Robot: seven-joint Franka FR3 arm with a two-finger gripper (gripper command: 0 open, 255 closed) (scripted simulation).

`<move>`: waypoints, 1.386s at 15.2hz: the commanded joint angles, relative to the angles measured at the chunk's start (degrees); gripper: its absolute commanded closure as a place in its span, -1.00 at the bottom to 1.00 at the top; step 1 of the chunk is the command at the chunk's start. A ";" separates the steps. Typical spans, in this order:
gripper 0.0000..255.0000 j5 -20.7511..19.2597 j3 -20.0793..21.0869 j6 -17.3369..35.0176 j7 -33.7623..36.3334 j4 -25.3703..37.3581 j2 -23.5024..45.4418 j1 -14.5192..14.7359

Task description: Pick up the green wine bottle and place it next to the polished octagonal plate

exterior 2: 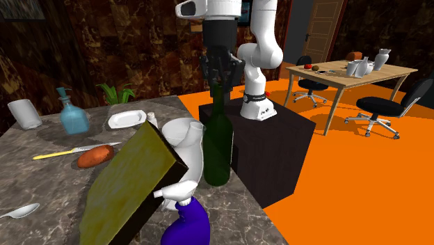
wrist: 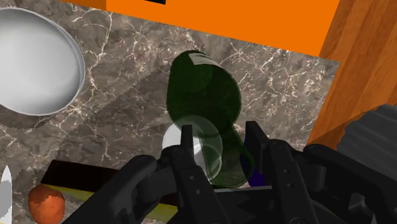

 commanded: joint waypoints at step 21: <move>1.00 0.46 -5.78 -10.42 -10.90 9.42 -0.76 -5.34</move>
